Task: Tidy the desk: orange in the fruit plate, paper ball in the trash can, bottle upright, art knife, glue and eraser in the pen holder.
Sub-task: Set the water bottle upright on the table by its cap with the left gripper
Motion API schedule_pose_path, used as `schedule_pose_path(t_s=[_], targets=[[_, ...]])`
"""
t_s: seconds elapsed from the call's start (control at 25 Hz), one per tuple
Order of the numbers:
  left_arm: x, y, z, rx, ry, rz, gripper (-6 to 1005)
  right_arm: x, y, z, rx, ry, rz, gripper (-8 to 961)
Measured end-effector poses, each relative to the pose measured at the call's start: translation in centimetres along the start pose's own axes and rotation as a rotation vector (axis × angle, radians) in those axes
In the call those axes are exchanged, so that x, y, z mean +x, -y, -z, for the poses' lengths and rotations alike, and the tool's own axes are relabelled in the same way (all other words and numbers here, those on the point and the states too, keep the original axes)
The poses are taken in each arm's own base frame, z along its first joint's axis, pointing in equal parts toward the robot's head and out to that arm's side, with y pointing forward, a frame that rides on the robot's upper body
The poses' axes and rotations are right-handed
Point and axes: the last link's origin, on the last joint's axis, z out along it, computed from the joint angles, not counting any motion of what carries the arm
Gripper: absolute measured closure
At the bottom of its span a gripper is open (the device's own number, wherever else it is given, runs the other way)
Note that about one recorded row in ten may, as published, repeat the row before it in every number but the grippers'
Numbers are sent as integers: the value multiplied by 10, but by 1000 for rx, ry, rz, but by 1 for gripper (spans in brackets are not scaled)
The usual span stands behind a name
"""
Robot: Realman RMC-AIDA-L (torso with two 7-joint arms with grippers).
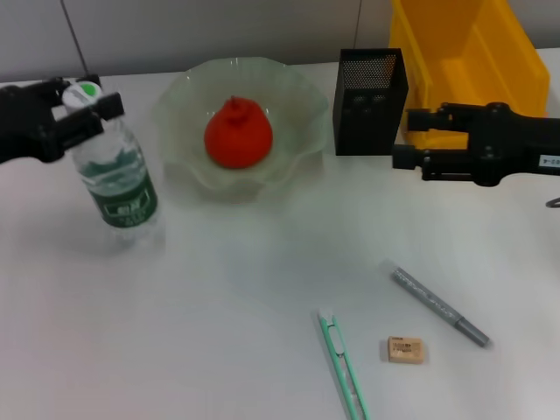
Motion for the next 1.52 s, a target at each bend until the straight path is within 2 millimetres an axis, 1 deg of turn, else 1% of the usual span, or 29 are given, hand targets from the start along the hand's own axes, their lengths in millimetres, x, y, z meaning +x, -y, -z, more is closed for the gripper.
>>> schedule_pose_path(t_s=[0.04, 0.08, 0.12, 0.36, 0.4, 0.52, 0.56, 0.64, 0.92, 1.08, 1.16, 1.2, 1.52], targets=[[0, 0, 0, 0, 0, 0, 558, 0, 0, 0, 0, 0, 0, 205], [2, 8, 1, 50, -1, 6, 557, 3, 1, 2, 8, 1, -8, 206], [4, 20, 1, 128, 6, 12, 557, 3, 1, 2, 8, 1, -8, 206], [5, 27, -1, 173, 7, 18, 557, 5, 2, 2, 9, -2, -17, 210], [7, 35, -3, 241, -17, 21, 557, 6, 1, 1, 5, -3, -19, 211], [8, 38, -4, 262, -29, 23, 557, 7, 1, 0, 1, -5, -20, 213], [9, 42, -4, 307, -56, 28, 556, 7, 0, 0, -1, -6, -21, 213], [9, 45, -3, 341, -71, 31, 556, 7, 0, 0, -3, -7, -22, 215], [4, 48, -5, 387, -72, 40, 557, 9, -1, 0, -6, -8, -27, 219], [-4, 46, -12, 382, -58, 46, 557, 9, -1, -3, -14, -7, -33, 222], [-4, 46, -12, 382, -58, 46, 558, 9, -1, -4, -17, -7, -37, 223], [-10, 45, -15, 382, -53, 50, 558, 10, -1, -5, -19, -7, -40, 224], [-22, 43, -19, 391, -39, 54, 557, 9, 0, -8, -26, -9, -42, 229]])
